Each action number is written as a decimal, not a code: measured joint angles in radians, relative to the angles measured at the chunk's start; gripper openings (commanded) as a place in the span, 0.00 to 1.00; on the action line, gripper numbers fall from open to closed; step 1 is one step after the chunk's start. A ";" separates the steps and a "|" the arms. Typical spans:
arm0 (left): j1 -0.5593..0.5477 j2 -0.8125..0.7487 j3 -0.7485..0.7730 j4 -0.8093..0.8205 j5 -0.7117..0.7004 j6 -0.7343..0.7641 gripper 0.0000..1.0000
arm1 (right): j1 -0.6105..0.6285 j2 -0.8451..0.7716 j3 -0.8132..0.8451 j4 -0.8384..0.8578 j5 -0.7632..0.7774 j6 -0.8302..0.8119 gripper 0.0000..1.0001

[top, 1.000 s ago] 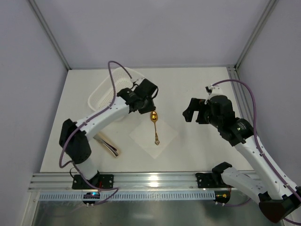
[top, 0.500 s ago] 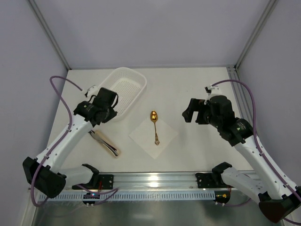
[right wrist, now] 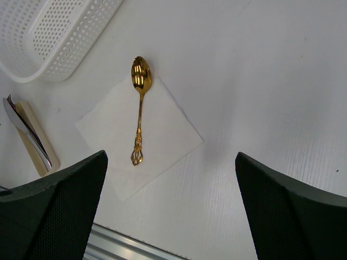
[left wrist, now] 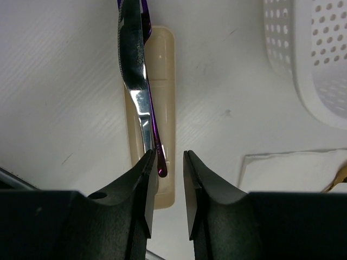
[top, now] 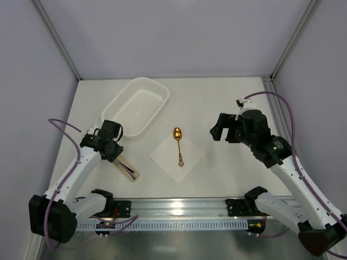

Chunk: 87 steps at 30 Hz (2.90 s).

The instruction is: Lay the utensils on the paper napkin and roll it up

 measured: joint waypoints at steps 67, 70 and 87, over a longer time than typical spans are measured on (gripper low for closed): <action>0.002 0.061 -0.102 0.112 0.025 -0.010 0.00 | 0.000 -0.027 -0.017 0.000 -0.001 0.003 1.00; -0.026 0.018 -0.029 0.091 0.020 0.021 0.00 | 0.000 -0.027 -0.017 -0.002 0.000 0.003 1.00; -0.443 0.385 0.343 0.240 0.076 0.175 0.00 | 0.000 -0.026 -0.016 -0.024 0.001 0.002 1.00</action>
